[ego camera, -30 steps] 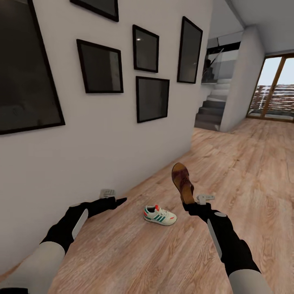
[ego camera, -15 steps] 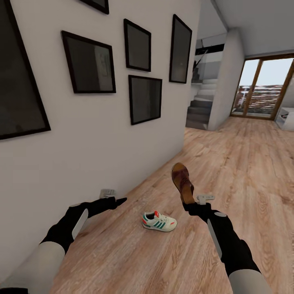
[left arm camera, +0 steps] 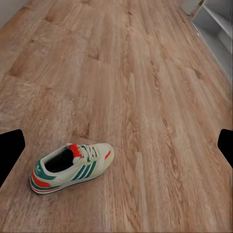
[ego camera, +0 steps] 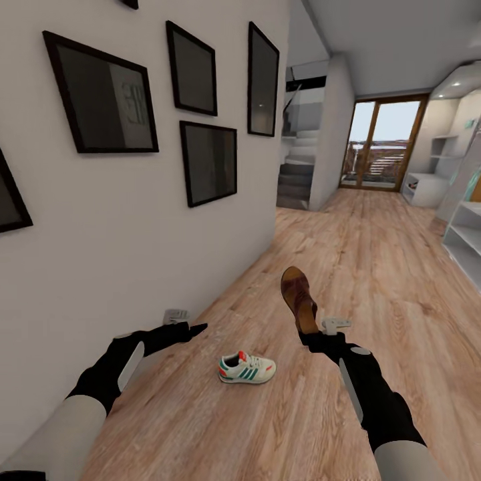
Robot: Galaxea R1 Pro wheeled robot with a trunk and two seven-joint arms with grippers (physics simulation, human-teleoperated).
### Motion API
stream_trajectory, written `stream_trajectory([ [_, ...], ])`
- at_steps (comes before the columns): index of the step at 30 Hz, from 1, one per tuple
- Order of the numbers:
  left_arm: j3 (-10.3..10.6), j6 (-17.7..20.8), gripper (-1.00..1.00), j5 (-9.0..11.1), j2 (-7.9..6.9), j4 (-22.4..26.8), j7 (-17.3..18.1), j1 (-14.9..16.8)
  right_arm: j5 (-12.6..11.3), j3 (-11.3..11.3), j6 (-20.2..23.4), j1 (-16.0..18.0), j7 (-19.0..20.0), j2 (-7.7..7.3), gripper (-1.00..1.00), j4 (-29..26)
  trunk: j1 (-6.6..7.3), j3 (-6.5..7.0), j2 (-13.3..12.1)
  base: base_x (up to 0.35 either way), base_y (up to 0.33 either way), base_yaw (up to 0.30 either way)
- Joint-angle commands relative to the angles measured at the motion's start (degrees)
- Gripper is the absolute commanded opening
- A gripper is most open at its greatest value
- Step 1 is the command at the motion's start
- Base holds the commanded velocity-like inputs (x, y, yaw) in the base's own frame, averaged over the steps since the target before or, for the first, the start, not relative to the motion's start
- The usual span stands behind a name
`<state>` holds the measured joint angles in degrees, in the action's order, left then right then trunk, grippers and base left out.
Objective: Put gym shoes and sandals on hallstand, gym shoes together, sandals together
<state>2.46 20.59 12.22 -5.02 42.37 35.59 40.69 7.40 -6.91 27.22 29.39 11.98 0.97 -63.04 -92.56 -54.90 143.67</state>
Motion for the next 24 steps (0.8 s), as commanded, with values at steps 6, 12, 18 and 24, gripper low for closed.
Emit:
stream_trajectory([
  [6,0.18,0.50,1.00,0.61,-0.08,0.08,-0.08,0.01,0.43,-0.21,0.29,0.05,0.41,0.08,-1.00,-0.14,0.01,-0.06,0.03,0.012,0.009,-0.300],
  [12,0.18,0.50,1.00,0.61,-0.08,0.08,-0.08,0.01,0.43,-0.23,0.29,0.05,0.41,0.02,-1.00,-0.14,0.01,-0.06,0.03,0.001,0.000,-0.300],
  [18,0.18,0.50,1.00,0.60,-0.08,0.07,-0.08,0.01,0.43,-0.29,0.29,0.05,0.41,0.00,-1.00,-0.15,0.01,-0.06,0.03,0.110,0.089,-0.300],
  [24,0.18,0.50,1.00,0.60,-0.08,0.07,-0.08,0.01,0.43,-0.29,0.29,0.05,0.41,0.00,-1.00,-0.15,0.01,-0.06,0.03,0.225,0.222,-0.300],
])
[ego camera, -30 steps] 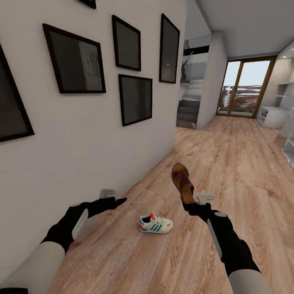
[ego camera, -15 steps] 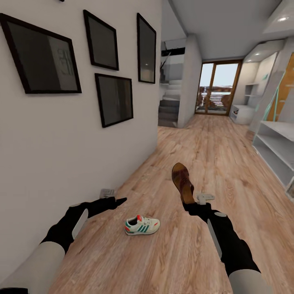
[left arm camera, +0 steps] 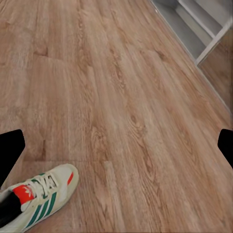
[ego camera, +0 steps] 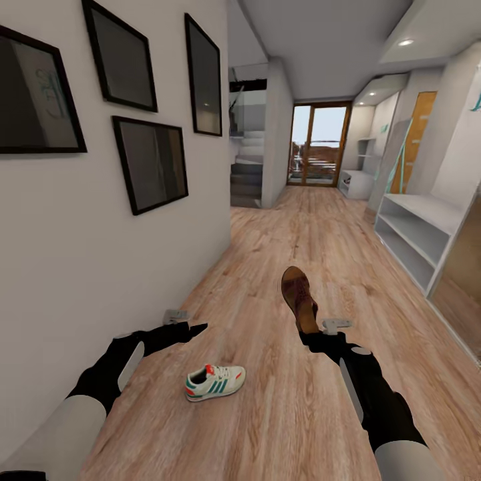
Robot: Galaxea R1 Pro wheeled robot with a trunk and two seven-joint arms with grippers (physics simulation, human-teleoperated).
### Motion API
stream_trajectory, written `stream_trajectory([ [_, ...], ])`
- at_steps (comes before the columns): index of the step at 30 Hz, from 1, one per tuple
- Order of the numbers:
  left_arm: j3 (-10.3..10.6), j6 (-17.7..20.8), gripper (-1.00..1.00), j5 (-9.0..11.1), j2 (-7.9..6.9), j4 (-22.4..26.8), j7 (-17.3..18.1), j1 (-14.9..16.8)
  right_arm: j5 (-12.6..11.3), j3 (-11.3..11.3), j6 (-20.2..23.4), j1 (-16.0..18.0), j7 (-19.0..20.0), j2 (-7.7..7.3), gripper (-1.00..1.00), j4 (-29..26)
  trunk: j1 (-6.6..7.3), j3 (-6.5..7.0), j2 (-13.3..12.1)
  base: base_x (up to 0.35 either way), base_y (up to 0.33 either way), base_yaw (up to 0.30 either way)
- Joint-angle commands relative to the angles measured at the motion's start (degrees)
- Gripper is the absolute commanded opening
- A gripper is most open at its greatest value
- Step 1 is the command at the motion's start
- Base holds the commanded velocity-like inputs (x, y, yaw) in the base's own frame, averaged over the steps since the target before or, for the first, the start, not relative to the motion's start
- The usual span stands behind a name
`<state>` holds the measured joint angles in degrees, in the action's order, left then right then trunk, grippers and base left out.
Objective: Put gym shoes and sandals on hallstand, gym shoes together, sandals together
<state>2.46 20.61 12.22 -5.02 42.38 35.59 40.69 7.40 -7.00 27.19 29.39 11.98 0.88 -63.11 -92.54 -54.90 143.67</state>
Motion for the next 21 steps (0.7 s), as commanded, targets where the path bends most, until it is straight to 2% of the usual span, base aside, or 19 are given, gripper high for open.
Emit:
stream_trajectory([
  [1,0.18,0.49,1.00,0.61,-0.08,0.07,-0.08,0.00,0.42,-0.21,0.32,0.05,0.43,0.09,-1.00,-0.08,-0.01,-0.06,0.02,0.237,0.236,-0.300],
  [12,0.18,0.49,1.00,0.55,-0.08,0.08,-0.08,0.00,0.42,-0.21,0.32,0.06,0.42,0.04,-1.00,-0.08,-0.01,-0.06,0.02,0.225,0.226,-0.300],
  [21,0.18,0.49,1.00,0.56,-0.08,0.06,-0.08,0.00,0.42,-0.21,0.32,0.05,0.46,0.00,-1.00,-0.03,-0.01,-0.06,0.02,0.065,0.158,-0.300],
])
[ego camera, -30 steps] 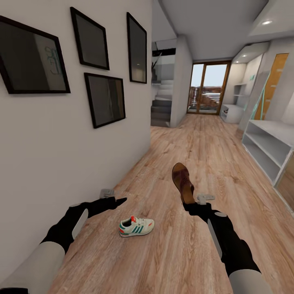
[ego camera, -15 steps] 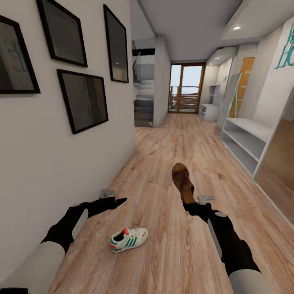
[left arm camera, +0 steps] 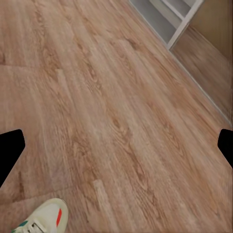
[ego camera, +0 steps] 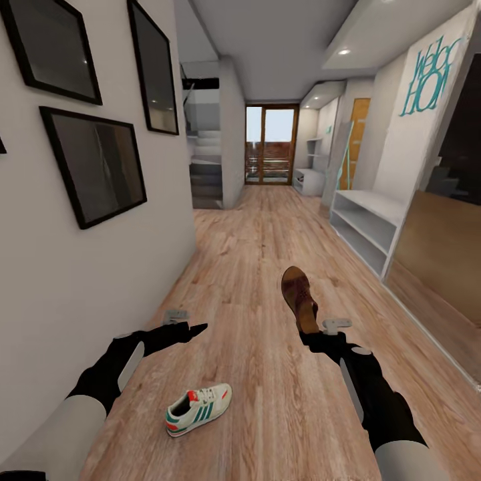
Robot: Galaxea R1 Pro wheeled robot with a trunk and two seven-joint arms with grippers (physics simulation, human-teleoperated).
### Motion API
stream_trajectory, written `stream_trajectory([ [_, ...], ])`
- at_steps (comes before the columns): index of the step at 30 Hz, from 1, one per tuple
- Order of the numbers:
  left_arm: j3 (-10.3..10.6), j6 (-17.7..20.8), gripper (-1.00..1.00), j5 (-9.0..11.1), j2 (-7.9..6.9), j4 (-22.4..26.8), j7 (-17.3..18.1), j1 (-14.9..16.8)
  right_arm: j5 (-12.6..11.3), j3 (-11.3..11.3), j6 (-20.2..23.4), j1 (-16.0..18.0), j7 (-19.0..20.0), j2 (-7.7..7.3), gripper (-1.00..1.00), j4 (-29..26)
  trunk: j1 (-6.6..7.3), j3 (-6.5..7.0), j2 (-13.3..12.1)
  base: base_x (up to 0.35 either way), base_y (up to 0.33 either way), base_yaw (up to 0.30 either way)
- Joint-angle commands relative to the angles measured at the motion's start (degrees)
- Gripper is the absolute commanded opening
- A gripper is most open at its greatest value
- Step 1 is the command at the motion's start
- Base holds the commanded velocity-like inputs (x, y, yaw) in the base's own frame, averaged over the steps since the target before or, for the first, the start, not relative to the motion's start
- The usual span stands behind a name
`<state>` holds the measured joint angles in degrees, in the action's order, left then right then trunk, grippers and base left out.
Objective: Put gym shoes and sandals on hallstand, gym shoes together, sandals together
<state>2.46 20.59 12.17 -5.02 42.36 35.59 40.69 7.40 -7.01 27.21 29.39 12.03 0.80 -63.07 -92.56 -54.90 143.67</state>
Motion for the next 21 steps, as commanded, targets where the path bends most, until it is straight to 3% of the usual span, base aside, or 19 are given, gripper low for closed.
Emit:
stream_trajectory([
  [1,0.18,0.50,1.00,0.59,-0.08,0.08,-0.08,0.00,0.42,-0.20,0.30,0.05,0.42,0.08,-1.00,-0.09,0.01,-0.06,0.03,0.004,0.056,-0.300],
  [16,0.18,0.50,1.00,0.66,-0.08,0.07,-0.08,0.00,0.42,-0.20,0.30,0.05,0.45,0.14,-1.00,-0.12,0.01,-0.06,0.03,0.000,0.007,-0.300],
  [21,0.18,0.50,1.00,0.66,-0.08,0.06,-0.08,0.00,0.42,-0.20,0.30,0.05,0.45,0.17,-1.00,-0.12,0.01,-0.06,0.03,0.000,0.146,-0.300],
])
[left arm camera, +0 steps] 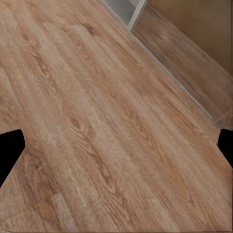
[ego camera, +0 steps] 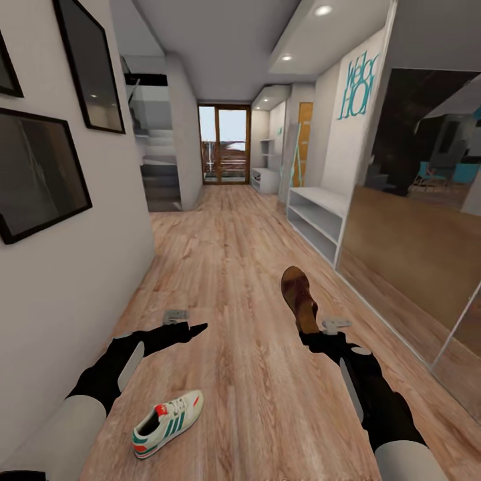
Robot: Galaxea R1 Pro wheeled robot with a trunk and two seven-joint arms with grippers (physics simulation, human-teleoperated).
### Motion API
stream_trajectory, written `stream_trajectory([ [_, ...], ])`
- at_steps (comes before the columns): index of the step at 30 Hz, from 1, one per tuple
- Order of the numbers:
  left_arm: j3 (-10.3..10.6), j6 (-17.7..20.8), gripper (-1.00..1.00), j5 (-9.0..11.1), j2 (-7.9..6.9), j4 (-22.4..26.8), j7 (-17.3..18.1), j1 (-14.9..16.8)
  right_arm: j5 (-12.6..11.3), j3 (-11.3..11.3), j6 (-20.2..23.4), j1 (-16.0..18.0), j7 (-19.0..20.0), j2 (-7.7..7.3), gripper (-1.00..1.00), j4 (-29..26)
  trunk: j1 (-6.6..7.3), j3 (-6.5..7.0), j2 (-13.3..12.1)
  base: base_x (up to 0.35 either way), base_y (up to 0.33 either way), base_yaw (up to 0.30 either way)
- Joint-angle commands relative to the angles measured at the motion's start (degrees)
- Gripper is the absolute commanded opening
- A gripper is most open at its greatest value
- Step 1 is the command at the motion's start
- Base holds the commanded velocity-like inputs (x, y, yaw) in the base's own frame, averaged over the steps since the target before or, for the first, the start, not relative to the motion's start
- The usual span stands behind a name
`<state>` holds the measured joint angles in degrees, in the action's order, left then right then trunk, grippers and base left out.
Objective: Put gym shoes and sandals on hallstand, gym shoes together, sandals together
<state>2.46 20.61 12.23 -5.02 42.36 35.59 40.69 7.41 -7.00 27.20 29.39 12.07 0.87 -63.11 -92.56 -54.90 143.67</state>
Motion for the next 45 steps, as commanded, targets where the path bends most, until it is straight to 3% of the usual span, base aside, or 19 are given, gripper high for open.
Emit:
stream_trajectory([
  [1,0.18,0.49,1.00,0.60,-0.08,0.08,-0.08,0.00,0.42,-0.21,0.31,0.05,0.39,0.09,-1.00,-0.08,0.01,-0.06,0.03,0.000,0.252,-0.300],
  [9,0.18,0.49,1.00,0.59,-0.08,0.09,-0.08,0.00,0.42,-0.21,0.31,0.05,0.28,0.03,-1.00,-0.08,0.01,-0.06,0.03,0.000,0.248,-0.238],
  [37,0.18,0.49,1.00,0.60,-0.08,0.07,-0.08,0.00,0.42,-0.21,0.31,0.06,0.24,0.18,-1.00,-0.08,0.01,-0.06,0.03,0.000,0.076,-0.007],
  [45,0.18,0.49,1.00,0.60,-0.08,0.02,-0.08,0.00,0.42,-0.13,0.31,0.05,0.23,0.23,-1.00,-0.06,0.01,-0.06,0.03,-0.079,0.068,-0.171],
])
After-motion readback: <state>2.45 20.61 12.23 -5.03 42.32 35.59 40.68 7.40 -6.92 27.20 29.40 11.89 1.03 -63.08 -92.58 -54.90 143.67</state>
